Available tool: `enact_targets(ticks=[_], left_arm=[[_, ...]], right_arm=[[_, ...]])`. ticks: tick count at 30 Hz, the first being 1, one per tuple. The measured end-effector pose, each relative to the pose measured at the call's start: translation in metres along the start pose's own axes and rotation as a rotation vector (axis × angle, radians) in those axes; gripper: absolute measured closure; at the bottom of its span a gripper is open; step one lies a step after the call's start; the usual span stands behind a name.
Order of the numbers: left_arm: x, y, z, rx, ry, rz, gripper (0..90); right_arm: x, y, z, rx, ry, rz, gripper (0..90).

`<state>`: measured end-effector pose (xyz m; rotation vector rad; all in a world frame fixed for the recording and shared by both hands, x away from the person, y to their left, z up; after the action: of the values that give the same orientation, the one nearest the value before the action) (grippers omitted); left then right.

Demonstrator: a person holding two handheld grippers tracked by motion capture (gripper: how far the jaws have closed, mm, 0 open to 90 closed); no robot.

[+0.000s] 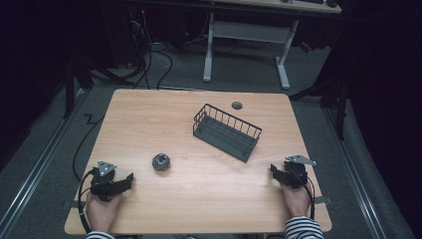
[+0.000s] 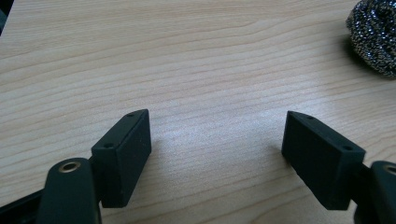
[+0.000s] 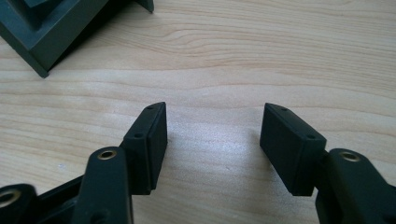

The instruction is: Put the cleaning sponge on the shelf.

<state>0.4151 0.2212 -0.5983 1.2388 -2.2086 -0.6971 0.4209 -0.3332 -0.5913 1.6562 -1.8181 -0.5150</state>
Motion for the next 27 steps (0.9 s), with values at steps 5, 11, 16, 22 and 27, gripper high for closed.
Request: enact_targets(ticks=[5,11,16,22,27], left_arm=[[0.0,0.0,0.0,0.002,0.002,0.002,24.4],[0.0,0.0,0.0,0.004,0.005,0.003,24.4],[0.0,0.0,0.0,0.007,0.008,0.005,24.5],[0.0,0.0,0.0,0.008,0.011,0.008,24.5],[-0.001,0.0,0.0,0.011,0.014,0.011,24.6]], right_arm=[[-0.002,0.002,0.0,-0.006,-0.002,-0.007,46.3],[-0.007,0.013,-0.008,0.034,-0.036,-0.063,45.1],[-0.007,0.02,-0.014,0.074,-0.054,-0.078,45.4],[-0.01,0.025,-0.019,0.071,-0.072,-0.103,45.2],[-0.015,0.033,-0.034,0.094,-0.069,-0.125,43.8]])
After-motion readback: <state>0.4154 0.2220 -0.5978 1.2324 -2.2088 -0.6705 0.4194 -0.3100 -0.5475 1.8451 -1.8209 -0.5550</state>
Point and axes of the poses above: each handheld gripper's, and its own axes: y roughly backward along the jaws, z roughly out of its underside, x roughly to its right, the point moved 9 cm from there along -y, roughly forward along the jaws, and after that the axes turned 14 degrees about z, right-handed, at the moved point
